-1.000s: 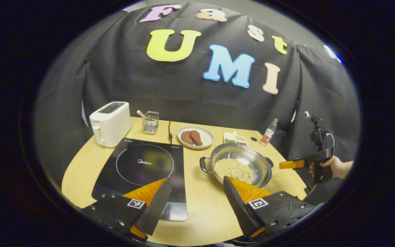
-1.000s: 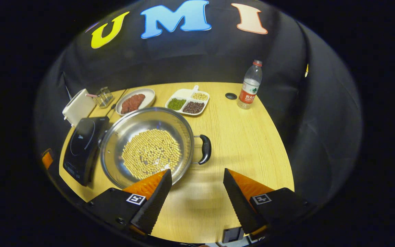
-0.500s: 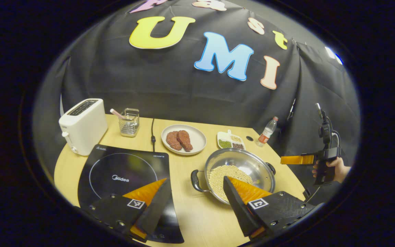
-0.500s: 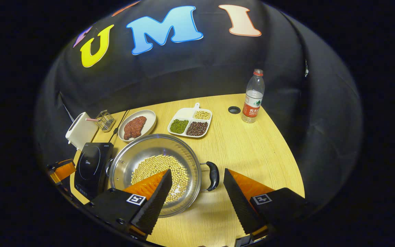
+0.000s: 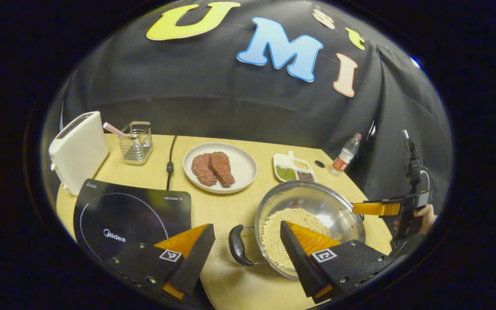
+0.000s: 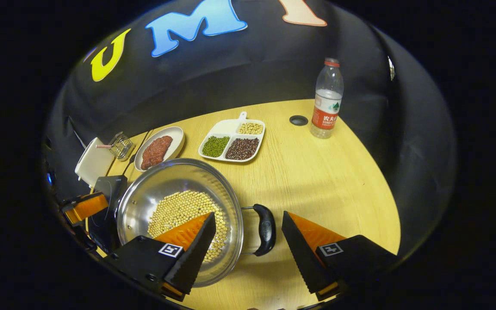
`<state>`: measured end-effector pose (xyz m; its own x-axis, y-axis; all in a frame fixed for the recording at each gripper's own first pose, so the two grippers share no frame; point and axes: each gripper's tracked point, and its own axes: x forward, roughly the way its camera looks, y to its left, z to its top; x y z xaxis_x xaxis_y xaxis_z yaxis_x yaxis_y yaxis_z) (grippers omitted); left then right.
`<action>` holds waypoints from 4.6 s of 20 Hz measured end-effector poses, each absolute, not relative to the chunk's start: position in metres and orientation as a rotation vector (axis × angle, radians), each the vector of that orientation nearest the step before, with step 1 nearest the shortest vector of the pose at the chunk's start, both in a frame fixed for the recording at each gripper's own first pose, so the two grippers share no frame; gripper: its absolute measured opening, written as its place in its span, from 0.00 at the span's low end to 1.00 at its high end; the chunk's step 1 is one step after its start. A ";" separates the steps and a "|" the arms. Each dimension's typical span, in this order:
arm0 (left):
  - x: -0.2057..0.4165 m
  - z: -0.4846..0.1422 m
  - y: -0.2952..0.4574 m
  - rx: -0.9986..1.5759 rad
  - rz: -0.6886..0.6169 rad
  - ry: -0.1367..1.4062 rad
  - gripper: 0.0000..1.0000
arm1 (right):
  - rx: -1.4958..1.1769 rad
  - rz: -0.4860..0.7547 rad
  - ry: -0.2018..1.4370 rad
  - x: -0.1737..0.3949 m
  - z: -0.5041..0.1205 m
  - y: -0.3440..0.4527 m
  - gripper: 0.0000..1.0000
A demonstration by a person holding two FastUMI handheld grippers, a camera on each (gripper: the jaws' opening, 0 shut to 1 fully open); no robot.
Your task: First push the handle of the pot to place it horizontally, then grasp the pot with both hands and set it on the induction cooktop.
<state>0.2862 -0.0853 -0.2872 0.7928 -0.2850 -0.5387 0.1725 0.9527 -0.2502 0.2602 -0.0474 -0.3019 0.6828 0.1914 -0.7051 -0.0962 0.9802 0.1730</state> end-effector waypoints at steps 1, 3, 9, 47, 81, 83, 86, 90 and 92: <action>0.289 -0.296 -0.087 -0.188 -0.249 0.618 0.92 | 0.142 0.165 0.812 0.261 -0.308 -0.047 0.98; 0.293 -0.313 -0.093 -0.184 -0.251 0.642 0.92 | 0.153 0.171 0.819 0.263 -0.321 -0.047 0.94; 0.302 -0.345 -0.106 -0.250 -0.230 0.699 0.93 | 0.176 0.202 0.839 0.269 -0.343 -0.040 0.98; 0.297 -0.364 -0.100 -0.369 -0.209 0.753 0.52 | 0.085 0.158 0.817 0.108 -0.268 0.018 0.57; 0.280 -0.347 -0.104 -0.366 0.022 0.618 0.55 | 0.140 0.313 0.810 0.209 -0.298 0.303 0.53; 0.279 -0.346 -0.102 -0.368 0.022 0.619 0.55 | 0.148 0.313 0.803 0.215 -0.298 0.307 0.56; 0.277 -0.346 -0.101 -0.374 0.028 0.630 0.52 | 0.171 0.308 0.809 0.221 -0.301 0.314 0.56; 0.277 -0.352 -0.098 -0.374 0.032 0.640 0.55 | 0.181 0.307 0.827 0.225 -0.312 0.319 0.53; 0.274 -0.353 -0.101 -0.387 0.032 0.650 0.52 | 0.176 0.311 0.824 0.226 -0.314 0.319 0.53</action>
<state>0.2745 -0.1015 -0.3526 0.7984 -0.0905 -0.5952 -0.1490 0.9282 -0.3409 0.2264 0.3190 -0.3136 0.6375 0.3390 -0.6918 -0.2034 0.9402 0.2732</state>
